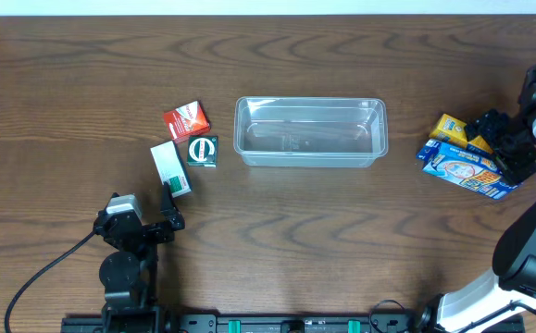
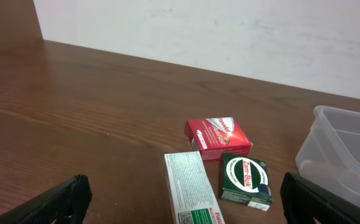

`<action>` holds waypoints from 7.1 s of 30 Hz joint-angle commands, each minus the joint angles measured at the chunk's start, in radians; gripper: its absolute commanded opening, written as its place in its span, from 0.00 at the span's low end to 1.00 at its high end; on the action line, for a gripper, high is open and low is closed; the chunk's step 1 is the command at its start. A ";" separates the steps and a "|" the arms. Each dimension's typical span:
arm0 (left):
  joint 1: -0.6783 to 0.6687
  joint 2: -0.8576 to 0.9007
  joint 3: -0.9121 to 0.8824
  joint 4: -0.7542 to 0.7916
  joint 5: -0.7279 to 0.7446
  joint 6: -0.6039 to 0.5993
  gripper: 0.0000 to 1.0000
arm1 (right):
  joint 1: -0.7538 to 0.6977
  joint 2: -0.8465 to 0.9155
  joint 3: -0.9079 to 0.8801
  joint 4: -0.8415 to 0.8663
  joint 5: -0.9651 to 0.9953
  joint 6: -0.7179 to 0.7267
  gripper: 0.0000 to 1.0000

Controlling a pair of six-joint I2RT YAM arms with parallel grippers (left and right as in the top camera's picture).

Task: Pack container
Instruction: 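Grasp the blue KOOL FEVER box with the right gripper, then carry the blue box left over the clear container, then lower the blue box into the container and open the right gripper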

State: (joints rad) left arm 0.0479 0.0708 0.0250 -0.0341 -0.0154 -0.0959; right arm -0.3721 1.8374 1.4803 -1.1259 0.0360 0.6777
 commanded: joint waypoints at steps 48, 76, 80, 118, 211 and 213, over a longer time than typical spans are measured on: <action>0.003 -0.001 -0.021 -0.035 -0.030 0.013 0.98 | 0.053 -0.101 0.003 -0.050 -0.036 -0.282 0.16; 0.003 -0.001 -0.021 -0.035 -0.030 0.013 0.98 | 0.644 -0.228 0.127 0.168 0.109 0.096 0.17; 0.003 -0.001 -0.021 -0.035 -0.030 0.013 0.98 | 0.681 -0.215 0.127 0.165 0.157 0.221 0.16; 0.003 -0.001 -0.021 -0.035 -0.030 0.013 0.98 | 0.856 -0.007 0.127 0.202 0.248 0.798 0.16; 0.003 -0.001 -0.021 -0.035 -0.030 0.013 0.98 | 0.868 0.063 -0.246 0.646 0.284 -0.287 0.09; 0.003 -0.001 -0.021 -0.035 -0.030 0.013 0.98 | 0.868 0.063 -0.251 0.661 0.304 -0.287 0.09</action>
State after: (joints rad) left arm 0.0479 0.0708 0.0250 -0.0341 -0.0154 -0.0959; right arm 0.4953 1.8915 1.2495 -0.4759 0.2890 0.4042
